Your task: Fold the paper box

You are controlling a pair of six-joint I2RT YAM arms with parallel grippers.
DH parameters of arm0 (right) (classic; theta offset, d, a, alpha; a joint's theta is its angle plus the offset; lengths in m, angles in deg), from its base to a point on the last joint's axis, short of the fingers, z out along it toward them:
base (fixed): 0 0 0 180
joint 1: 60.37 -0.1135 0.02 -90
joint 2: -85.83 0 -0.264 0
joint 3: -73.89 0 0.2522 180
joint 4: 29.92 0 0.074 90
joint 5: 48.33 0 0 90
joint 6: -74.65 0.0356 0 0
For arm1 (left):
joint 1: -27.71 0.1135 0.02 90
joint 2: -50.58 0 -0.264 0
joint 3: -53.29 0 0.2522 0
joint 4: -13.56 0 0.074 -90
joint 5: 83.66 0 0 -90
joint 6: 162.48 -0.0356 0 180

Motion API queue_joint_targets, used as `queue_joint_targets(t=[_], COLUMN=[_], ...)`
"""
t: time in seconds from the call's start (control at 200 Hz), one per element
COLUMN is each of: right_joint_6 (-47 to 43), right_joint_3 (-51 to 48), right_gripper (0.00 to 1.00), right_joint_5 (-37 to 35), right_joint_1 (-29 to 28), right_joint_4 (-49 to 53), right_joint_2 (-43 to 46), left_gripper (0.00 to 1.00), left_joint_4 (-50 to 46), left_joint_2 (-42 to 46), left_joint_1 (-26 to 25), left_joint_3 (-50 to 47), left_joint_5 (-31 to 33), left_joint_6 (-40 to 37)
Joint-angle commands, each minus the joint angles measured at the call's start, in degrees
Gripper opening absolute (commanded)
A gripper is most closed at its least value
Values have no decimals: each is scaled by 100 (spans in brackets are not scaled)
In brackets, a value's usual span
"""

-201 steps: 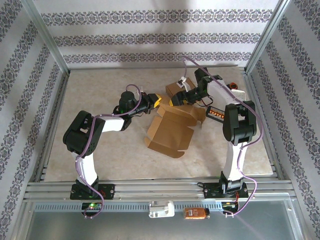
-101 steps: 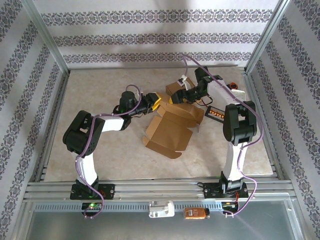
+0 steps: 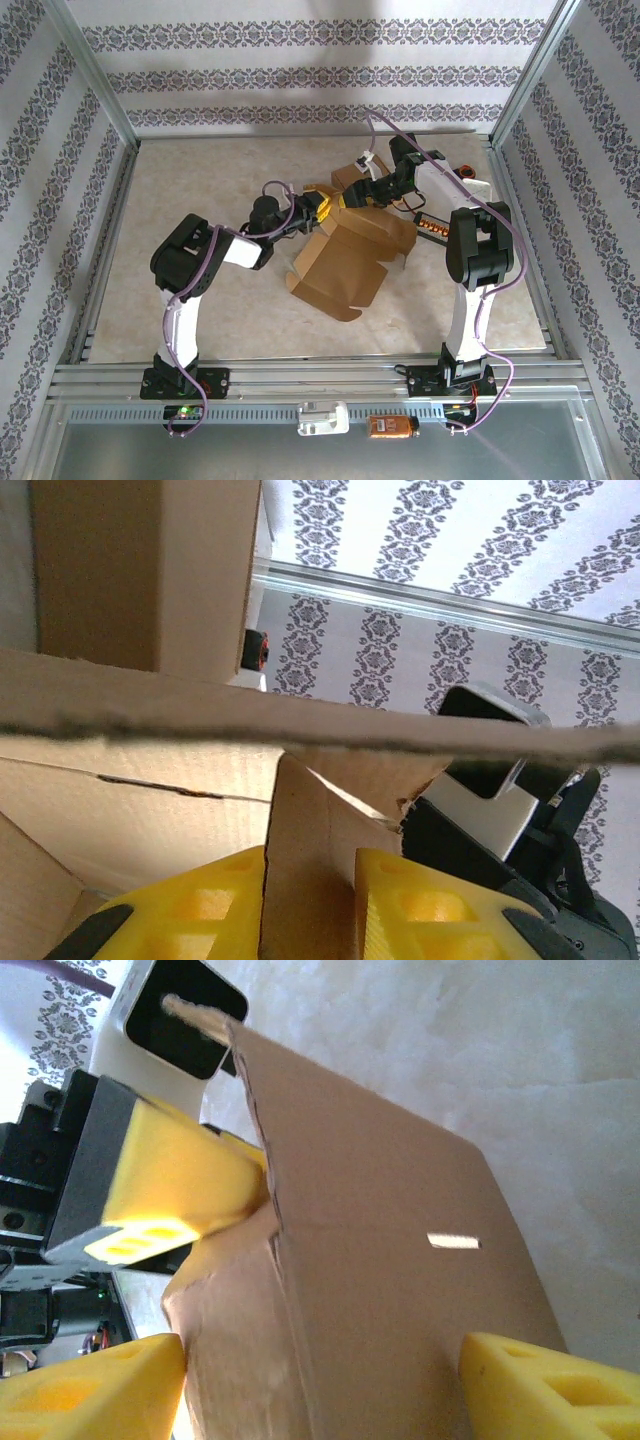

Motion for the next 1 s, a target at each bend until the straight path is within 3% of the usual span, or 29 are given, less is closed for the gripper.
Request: queue_joint_targets(t=[0.0, 0.25, 0.5, 0.63, 0.774, 0.879, 0.994], right_joint_6=[35, 43, 248, 497, 700, 829, 896], right_joint_3=[8, -31, -80, -295, -616, -957, -1195], right_gripper=[72, 72, 78, 82, 84, 84, 80], right_joint_5=[-41, -120, -101, -111, -245, -280, -64], right_joint_1=[18, 20, 37, 94, 210, 342, 441], right_joint_4=[-24, -63, -186, -497, -739, -1032, -1206], right_joint_2=[91, 102, 402, 716, 1018, 1195, 1197], left_gripper=[25, 37, 48, 51, 52, 40, 27], left_joint_4=[546, 492, -394, -2200, -4903, -6233, -7622], left_joint_2=[161, 231, 967, 1854, 2600, 2540, 2020], left_joint_1=[-209, -347, -133, 39, 48, 46, 39], left_joint_3=[270, 33, -391, -293, 328, 991, 2105], left_joint_5=[84, 320, 499, 577, 1227, 1534, 1291], left_joint_6=[277, 536, -646, -2199, -4324, -5844, -7221])
